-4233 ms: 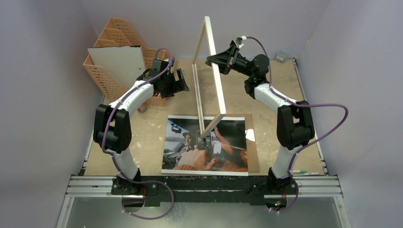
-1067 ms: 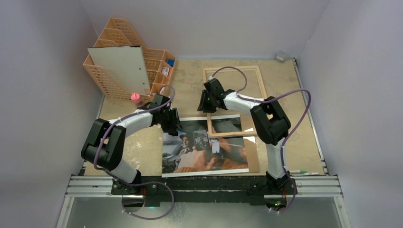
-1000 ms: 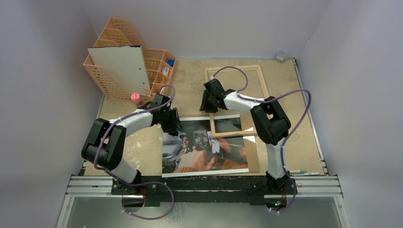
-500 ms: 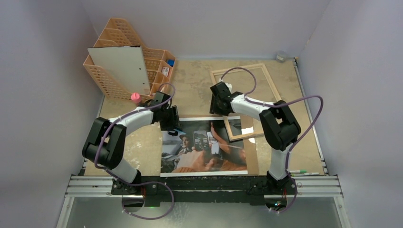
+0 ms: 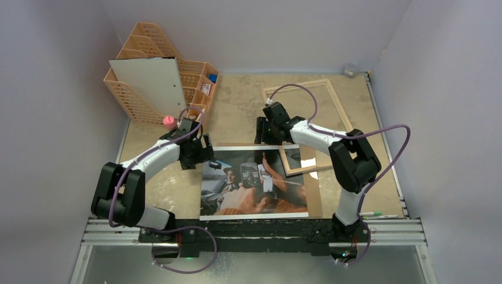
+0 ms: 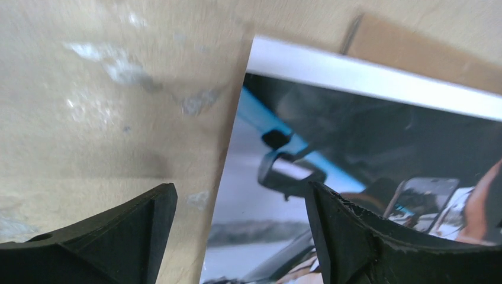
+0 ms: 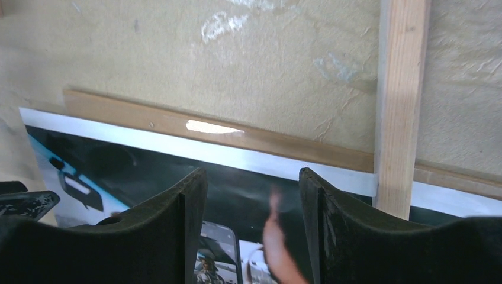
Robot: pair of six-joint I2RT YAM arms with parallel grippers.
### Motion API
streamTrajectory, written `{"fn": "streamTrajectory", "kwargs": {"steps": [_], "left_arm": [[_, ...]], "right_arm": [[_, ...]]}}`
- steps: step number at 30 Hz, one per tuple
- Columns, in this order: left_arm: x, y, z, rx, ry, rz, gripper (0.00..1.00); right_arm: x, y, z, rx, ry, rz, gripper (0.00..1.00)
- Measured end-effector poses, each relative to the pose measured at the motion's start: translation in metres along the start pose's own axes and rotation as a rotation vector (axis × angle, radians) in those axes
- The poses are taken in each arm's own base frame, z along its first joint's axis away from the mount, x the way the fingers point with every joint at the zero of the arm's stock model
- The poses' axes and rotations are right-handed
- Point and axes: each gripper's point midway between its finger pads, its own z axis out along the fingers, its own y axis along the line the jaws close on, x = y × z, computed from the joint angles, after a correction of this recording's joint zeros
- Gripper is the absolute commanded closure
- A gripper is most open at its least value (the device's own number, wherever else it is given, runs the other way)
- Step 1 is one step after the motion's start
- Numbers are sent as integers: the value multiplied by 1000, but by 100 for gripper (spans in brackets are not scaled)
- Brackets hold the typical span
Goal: Put the photo into the frame
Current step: Move the photo frame to the center of the board.
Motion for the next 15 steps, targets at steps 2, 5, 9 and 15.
{"fn": "streamTrajectory", "kwargs": {"steps": [2, 5, 9, 15], "left_arm": [[16, 5, 4, 5, 48, -7, 23], [32, 7, 5, 27, 99, -28, 31], [35, 3, 5, 95, 124, -71, 44], [37, 2, 4, 233, 182, -171, 54]], "right_arm": [[8, -2, 1, 2, 17, -8, 39], [23, -9, 3, 6, 55, -8, 39], [33, -11, 2, -3, 82, -7, 39], [38, -9, 1, -15, 89, -10, 39]]}}
